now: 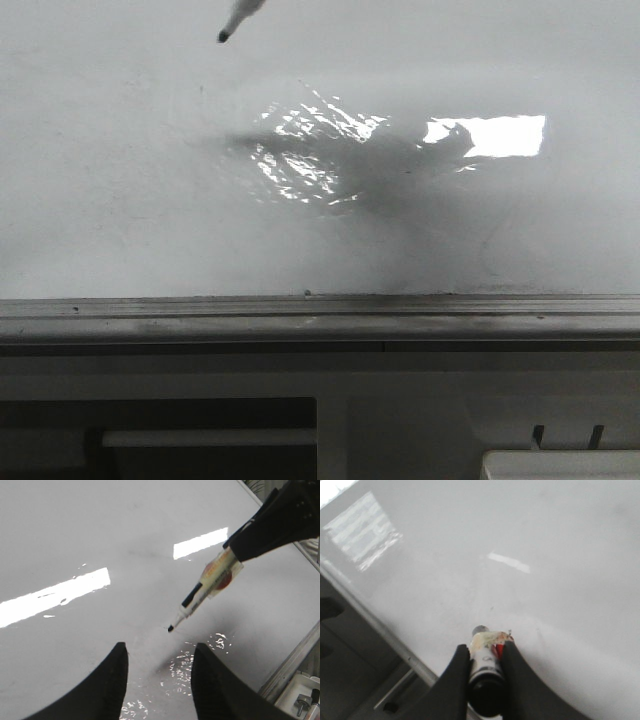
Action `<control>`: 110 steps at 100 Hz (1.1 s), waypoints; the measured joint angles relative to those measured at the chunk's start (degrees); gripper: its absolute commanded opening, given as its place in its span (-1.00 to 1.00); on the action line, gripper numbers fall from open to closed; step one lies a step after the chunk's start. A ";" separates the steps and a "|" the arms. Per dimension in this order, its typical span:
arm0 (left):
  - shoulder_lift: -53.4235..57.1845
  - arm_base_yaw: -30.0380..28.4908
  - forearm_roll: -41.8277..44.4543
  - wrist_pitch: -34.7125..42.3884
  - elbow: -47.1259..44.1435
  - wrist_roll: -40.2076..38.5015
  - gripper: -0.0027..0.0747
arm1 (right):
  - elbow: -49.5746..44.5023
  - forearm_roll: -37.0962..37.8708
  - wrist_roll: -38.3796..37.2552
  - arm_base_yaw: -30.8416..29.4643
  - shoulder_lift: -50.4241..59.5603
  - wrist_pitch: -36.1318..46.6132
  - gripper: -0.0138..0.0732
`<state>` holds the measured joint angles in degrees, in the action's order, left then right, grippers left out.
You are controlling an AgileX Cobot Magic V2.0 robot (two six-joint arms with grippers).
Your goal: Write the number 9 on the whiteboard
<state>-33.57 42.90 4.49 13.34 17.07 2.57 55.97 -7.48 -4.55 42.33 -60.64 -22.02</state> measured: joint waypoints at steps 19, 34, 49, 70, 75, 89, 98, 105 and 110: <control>0.00 -0.22 -0.14 -0.13 0.00 0.00 -0.20 | 3.48 -0.21 -0.59 -5.26 -2.35 -4.22 -0.84; 0.00 -0.22 -0.18 -0.13 0.00 -0.12 -0.20 | 5.01 -0.21 -0.57 -5.85 -5.41 -5.06 -0.84; 0.00 -0.22 -0.18 -0.13 0.00 -1.56 -0.20 | 7.83 -2.06 -0.70 -5.85 -10.29 -3.66 -0.84; 0.00 -0.22 -0.18 -0.13 0.00 -1.79 -0.20 | 10.05 -4.69 -1.15 -3.25 -15.00 -6.90 -0.84; 0.00 -0.22 -0.18 -0.13 0.00 -1.79 -0.20 | 10.05 -4.69 -1.24 -3.01 -15.00 -9.90 -0.84; 0.00 -0.22 -0.18 -0.17 0.00 -1.79 -0.20 | 9.93 -1.98 -1.37 -3.01 -13.21 -13.45 -0.84; 0.00 -0.22 -0.18 -0.17 -0.22 -1.79 -0.20 | 11.42 -0.32 -1.37 -4.10 -12.33 -13.68 -0.84; 0.00 -0.22 -0.18 -0.27 -0.30 -1.79 -0.20 | 13.36 0.68 -1.37 -5.42 -12.17 -13.29 -0.84; 0.00 -0.22 -0.18 -0.31 -0.30 -1.79 -0.20 | 14.45 1.02 -1.37 -6.26 -12.17 -13.06 -0.84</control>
<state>-33.57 42.68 4.32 13.02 16.77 0.78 70.42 -6.46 -5.93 36.07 -72.81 -35.08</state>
